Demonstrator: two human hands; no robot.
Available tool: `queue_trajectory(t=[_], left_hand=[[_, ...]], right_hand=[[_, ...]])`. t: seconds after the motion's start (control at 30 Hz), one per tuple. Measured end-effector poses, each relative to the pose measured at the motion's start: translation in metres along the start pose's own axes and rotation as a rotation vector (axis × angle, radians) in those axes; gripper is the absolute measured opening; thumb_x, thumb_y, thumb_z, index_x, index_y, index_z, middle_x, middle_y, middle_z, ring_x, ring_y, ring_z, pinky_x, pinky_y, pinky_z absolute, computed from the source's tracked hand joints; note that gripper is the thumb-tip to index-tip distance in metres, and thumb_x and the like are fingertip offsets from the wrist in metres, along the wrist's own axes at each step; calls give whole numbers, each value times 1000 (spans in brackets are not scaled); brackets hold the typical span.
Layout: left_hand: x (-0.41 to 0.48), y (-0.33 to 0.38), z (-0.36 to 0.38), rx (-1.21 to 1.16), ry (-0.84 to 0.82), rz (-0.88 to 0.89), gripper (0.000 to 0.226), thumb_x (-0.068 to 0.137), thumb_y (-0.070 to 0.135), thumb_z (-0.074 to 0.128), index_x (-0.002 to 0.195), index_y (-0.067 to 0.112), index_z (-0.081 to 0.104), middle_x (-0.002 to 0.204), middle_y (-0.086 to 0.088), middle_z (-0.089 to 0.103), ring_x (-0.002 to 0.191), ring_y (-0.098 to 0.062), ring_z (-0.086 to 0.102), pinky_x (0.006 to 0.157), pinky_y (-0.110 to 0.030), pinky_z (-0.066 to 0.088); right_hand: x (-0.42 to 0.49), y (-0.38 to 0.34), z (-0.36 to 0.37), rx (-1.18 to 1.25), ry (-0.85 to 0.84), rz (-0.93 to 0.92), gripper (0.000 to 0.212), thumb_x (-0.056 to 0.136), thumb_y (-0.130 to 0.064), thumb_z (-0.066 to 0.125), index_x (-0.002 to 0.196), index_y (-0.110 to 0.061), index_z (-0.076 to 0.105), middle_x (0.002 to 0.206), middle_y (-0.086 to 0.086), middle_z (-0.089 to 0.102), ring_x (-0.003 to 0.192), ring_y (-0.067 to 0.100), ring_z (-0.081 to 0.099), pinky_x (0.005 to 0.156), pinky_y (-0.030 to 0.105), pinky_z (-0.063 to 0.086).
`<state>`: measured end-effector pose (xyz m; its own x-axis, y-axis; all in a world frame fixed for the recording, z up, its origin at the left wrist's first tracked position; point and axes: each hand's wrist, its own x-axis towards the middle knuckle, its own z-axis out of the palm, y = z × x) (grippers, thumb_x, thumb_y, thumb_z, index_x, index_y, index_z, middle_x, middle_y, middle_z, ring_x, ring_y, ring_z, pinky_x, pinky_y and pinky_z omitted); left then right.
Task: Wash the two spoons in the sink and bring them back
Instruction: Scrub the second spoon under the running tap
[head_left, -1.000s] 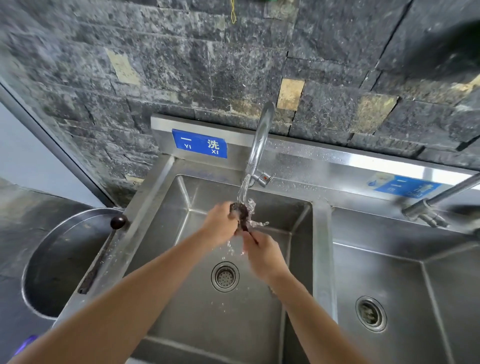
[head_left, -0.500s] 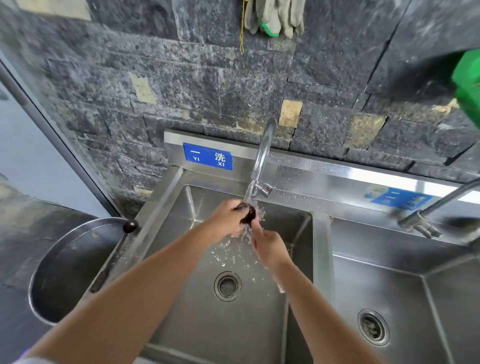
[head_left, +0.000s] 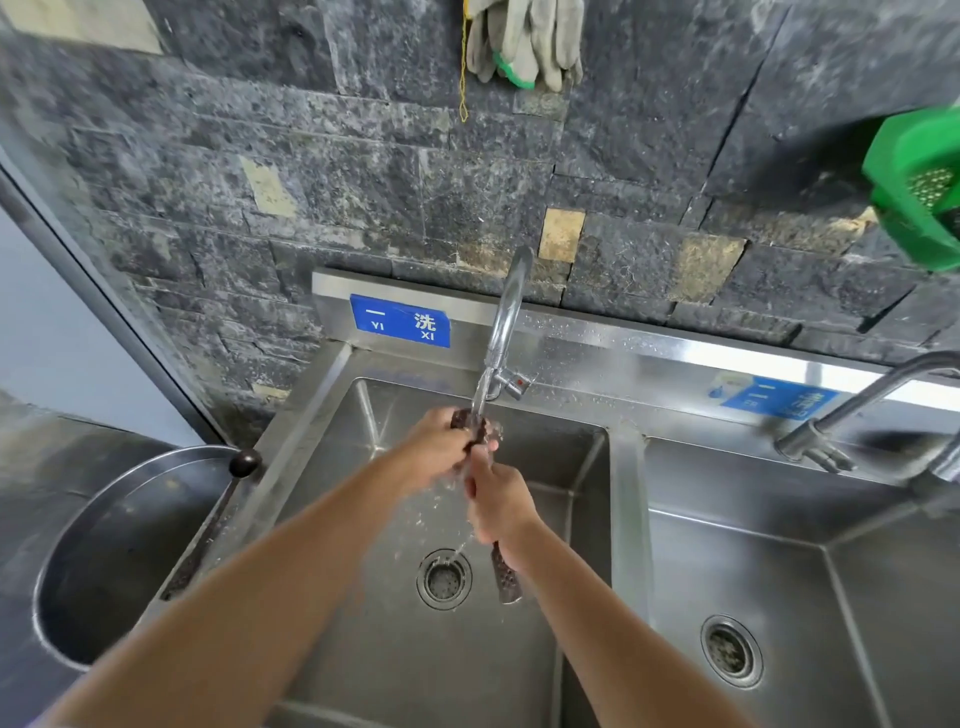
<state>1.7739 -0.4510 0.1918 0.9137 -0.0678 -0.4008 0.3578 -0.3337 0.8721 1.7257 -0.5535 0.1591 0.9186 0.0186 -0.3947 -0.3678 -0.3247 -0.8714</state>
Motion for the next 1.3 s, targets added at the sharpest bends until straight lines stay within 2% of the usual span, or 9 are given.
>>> queue_trajectory(t=[0.13, 0.43, 0.5, 0.63, 0.73, 0.9, 0.97, 1.17, 1.3], left_hand=[[3, 8, -34, 499, -315, 35, 25, 91, -2, 50, 103, 8, 69, 68, -5, 63, 46, -9, 53, 41, -19, 39], [6, 0, 25, -1158, 208, -268, 32, 96, -5, 23, 77, 6, 46, 52, -6, 46, 28, -7, 29, 27, -16, 18], [4, 0, 21, -1257, 256, -244, 28, 97, -5, 22, 83, 5, 45, 54, -6, 45, 31, -8, 33, 29, -17, 24], [3, -3, 23, -1229, 206, -235, 26, 97, -5, 25, 82, 6, 43, 47, 1, 37, 35, -10, 32, 34, -20, 27], [-4, -2, 30, -1176, 118, -200, 27, 97, -6, 26, 87, 1, 50, 50, -1, 42, 35, -8, 35, 32, -18, 28], [-11, -5, 5, 185, -84, 114, 12, 94, 3, 54, 88, 11, 60, 68, -5, 62, 47, -14, 52, 43, -26, 40], [-8, 0, -5, 344, -99, 138, 11, 95, 4, 53, 92, 11, 61, 66, -4, 62, 49, -15, 55, 44, -25, 43], [2, -8, -6, -1057, -191, -323, 36, 100, 28, 50, 101, -8, 57, 81, -19, 61, 52, -18, 59, 35, -20, 45], [-5, -11, -2, -831, -156, -154, 22, 101, 3, 42, 93, -2, 61, 76, -16, 59, 49, -11, 51, 36, -17, 36]], right_hand=[[1, 15, -28, -344, -52, -179, 56, 99, -55, 31, 55, -21, 43, 45, -5, 43, 41, 10, 40, 52, 29, 38], [5, -11, -26, -877, 548, -311, 37, 97, -45, 44, 106, -17, 67, 112, 12, 61, 106, 36, 49, 92, 46, 37], [-2, -7, -29, -654, 725, -418, 24, 94, -34, 56, 102, -15, 67, 110, 12, 57, 103, 35, 46, 94, 47, 37], [7, -26, -28, -31, 267, -10, 46, 101, -44, 36, 72, -12, 52, 71, 5, 56, 68, 20, 54, 78, 40, 51], [28, -46, -30, 89, 297, 54, 43, 104, -37, 36, 77, -9, 54, 64, 0, 55, 58, 16, 54, 54, 28, 45], [56, -53, -76, 292, -102, 259, 25, 102, -25, 49, 92, -5, 59, 49, -4, 46, 38, 9, 32, 32, 22, 25], [54, -49, -78, 415, -150, 293, 20, 100, -22, 53, 97, -3, 58, 50, -2, 48, 40, 9, 34, 33, 21, 26], [34, -34, -37, 786, 33, 150, 24, 102, -22, 50, 84, -7, 57, 55, 2, 51, 42, 12, 49, 41, 25, 43], [27, -27, -28, 896, -23, 155, 22, 102, -12, 48, 85, -1, 56, 62, 9, 51, 50, 20, 51, 55, 32, 47]])
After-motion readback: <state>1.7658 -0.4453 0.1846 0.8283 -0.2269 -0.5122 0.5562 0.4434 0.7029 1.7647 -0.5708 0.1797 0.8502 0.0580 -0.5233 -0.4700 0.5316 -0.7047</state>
